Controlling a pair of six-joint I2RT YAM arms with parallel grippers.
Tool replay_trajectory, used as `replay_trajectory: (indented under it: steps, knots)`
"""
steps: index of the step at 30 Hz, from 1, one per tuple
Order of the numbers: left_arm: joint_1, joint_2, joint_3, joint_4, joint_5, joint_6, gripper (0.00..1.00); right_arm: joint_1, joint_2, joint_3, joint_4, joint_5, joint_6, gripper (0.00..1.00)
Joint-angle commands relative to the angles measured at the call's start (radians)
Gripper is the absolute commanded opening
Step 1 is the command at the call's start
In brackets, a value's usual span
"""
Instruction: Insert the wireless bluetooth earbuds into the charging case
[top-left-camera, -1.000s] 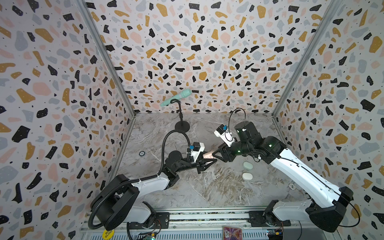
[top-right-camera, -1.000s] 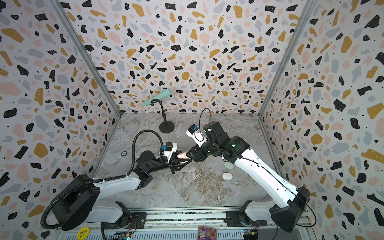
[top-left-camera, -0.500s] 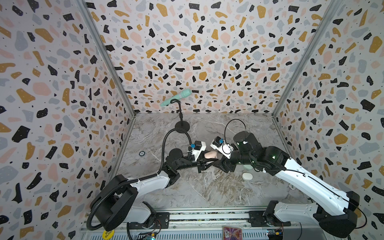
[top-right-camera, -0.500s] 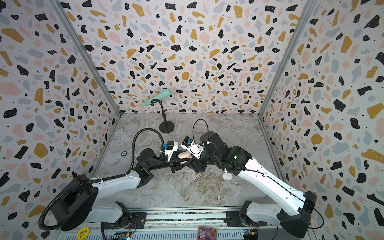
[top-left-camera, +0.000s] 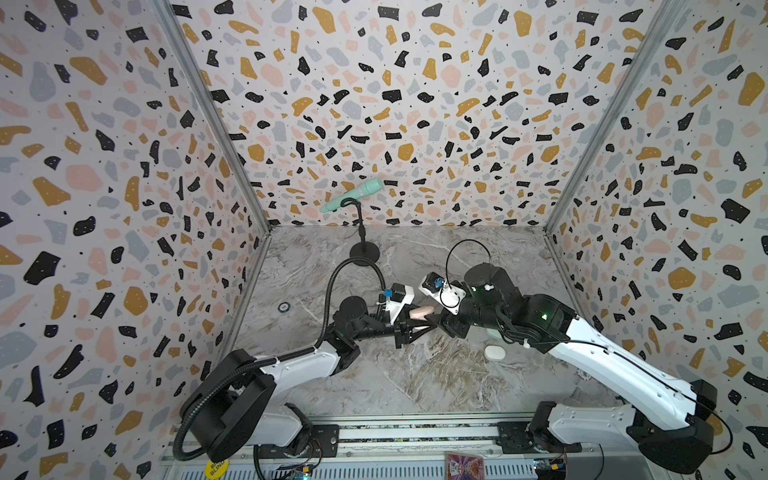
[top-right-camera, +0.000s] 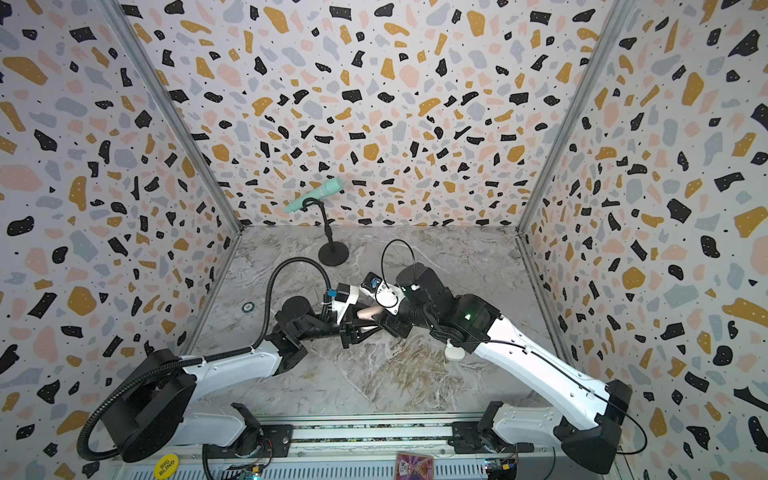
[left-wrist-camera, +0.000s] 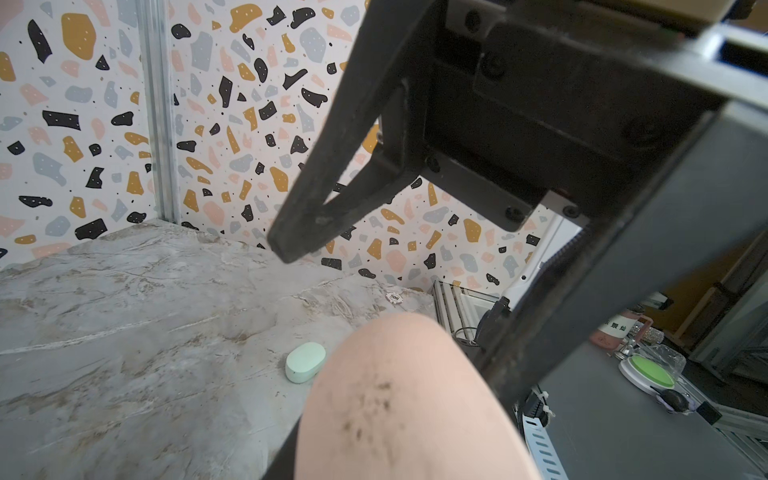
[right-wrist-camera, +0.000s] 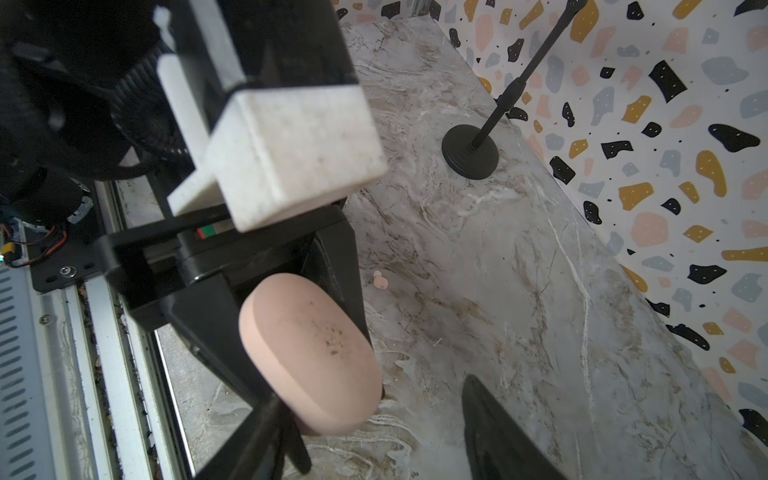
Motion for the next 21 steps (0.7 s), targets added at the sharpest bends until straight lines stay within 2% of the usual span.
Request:
replay_trajectory:
  steps: [1, 6, 12, 16, 21]
  knots:
    - [0.001, -0.017, 0.036, 0.035, 0.03, 0.005, 0.29, 0.011, 0.001, 0.02, 0.021, 0.009, -0.032, 0.63]
    - [-0.002, -0.013, 0.037, 0.03, 0.036, 0.005, 0.29, 0.011, 0.007, 0.023, 0.038, -0.041, -0.041, 0.54]
    - [-0.006, -0.005, 0.039, 0.027, 0.041, 0.005, 0.3, 0.011, 0.014, 0.027, 0.027, -0.079, -0.055, 0.4]
    - [-0.006, -0.006, 0.039, 0.023, 0.04, 0.008, 0.29, 0.011, 0.016, 0.025, 0.018, -0.094, -0.062, 0.29]
    - [-0.006, -0.007, 0.039, 0.016, 0.036, 0.012, 0.3, 0.011, 0.012, 0.022, 0.017, -0.104, -0.071, 0.21]
